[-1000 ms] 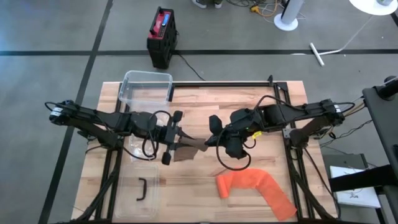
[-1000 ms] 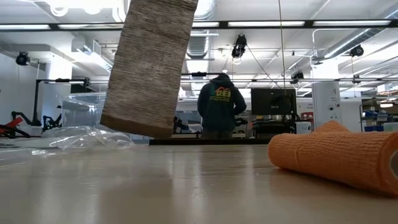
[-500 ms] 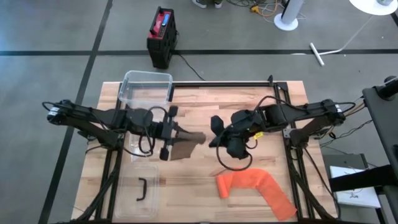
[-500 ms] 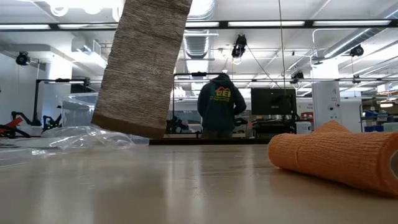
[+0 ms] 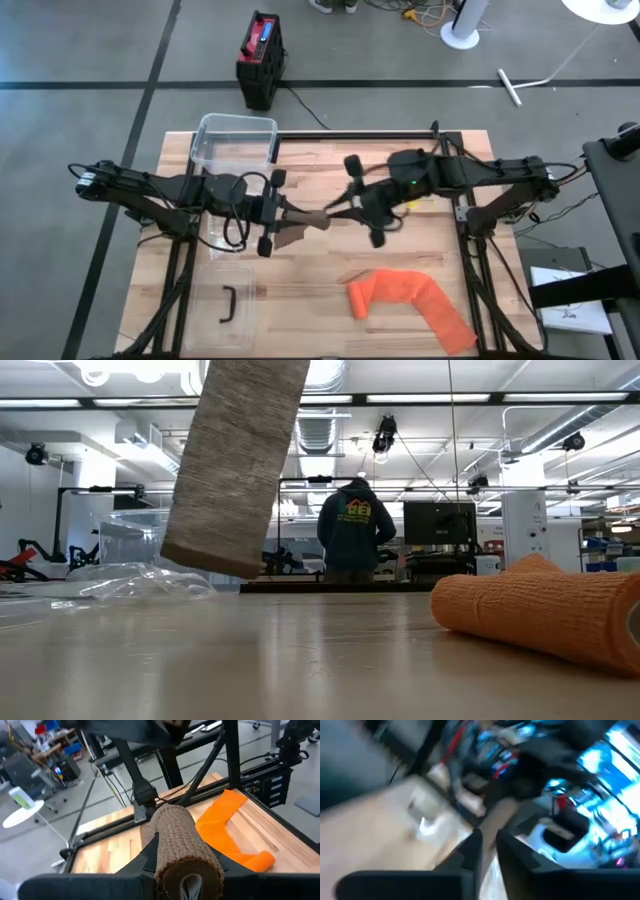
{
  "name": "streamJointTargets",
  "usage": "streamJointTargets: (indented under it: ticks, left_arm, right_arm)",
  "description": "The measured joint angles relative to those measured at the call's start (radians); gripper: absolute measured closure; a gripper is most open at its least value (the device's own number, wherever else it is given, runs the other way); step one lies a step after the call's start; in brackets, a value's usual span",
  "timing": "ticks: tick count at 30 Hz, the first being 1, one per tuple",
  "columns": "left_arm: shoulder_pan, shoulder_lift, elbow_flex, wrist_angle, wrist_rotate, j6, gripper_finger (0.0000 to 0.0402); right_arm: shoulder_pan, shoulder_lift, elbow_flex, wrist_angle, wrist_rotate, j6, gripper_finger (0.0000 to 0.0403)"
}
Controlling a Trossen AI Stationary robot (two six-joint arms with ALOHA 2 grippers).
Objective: Roll bandage
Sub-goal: Roll the brown bandage
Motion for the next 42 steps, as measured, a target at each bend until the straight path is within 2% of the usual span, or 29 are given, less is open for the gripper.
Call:
streamJointTargets:
  ticks: [2,4,8,13,17,20,22,26,30,35,39,42]
  left_arm:
    - [0.0,0.002,0.0,0.001,-0.004,0.041,0.035]
    - [-0.001,0.003,0.0,-0.002,-0.041,0.073,0.035]
    - [0.0,0.002,0.0,-0.028,-0.124,0.116,0.035]
    - [-0.001,-0.001,-0.001,-0.069,-0.177,0.231,0.035]
    - [-0.004,0.006,-0.002,-0.103,-0.281,0.374,0.035]
    - [-0.01,0.011,-0.002,-0.11,-0.354,0.451,0.035]
    - [-0.013,0.013,-0.002,-0.119,-0.396,0.476,0.035]
    - [-0.014,0.013,-0.024,-0.122,-0.412,0.496,0.0351]
    - [-0.014,0.013,-0.087,-0.112,-0.412,0.504,0.0352]
    - [-0.014,0.013,-0.207,0.029,-0.46,0.558,0.0352]
    - [-0.014,0.012,-0.318,0.241,-0.509,0.662,0.0352]
    - [-0.014,0.012,-0.399,0.421,-0.568,0.741,0.0352]
  right_arm:
    - [-0.018,0.023,0.001,0.032,0.005,0.105,0.0323]
    - [-0.034,0.045,-0.001,0.042,0.026,0.141,0.0304]
    - [-0.051,0.051,-0.002,0.047,0.105,0.128,0.0276]
    - [-0.052,0.05,-0.002,0.019,0.107,0.101,0.0264]
    - [-0.053,0.044,-0.001,-0.006,0.123,0.083,0.0266]
    - [-0.052,0.045,-0.001,-0.039,0.214,0.093,0.0276]
    - [-0.053,0.044,-0.007,-0.05,0.236,0.126,0.0286]
    - [-0.053,0.042,-0.064,-0.031,0.237,0.222,0.0307]
    - [-0.053,0.039,-0.182,0.092,0.238,0.312,0.0331]
    - [-0.053,0.029,-0.317,0.199,0.333,0.413,0.035]
    - [-0.053,0.015,-0.403,0.22,0.424,0.536,0.0348]
    - [-0.055,0.002,-0.474,0.312,0.43,0.651,0.0333]
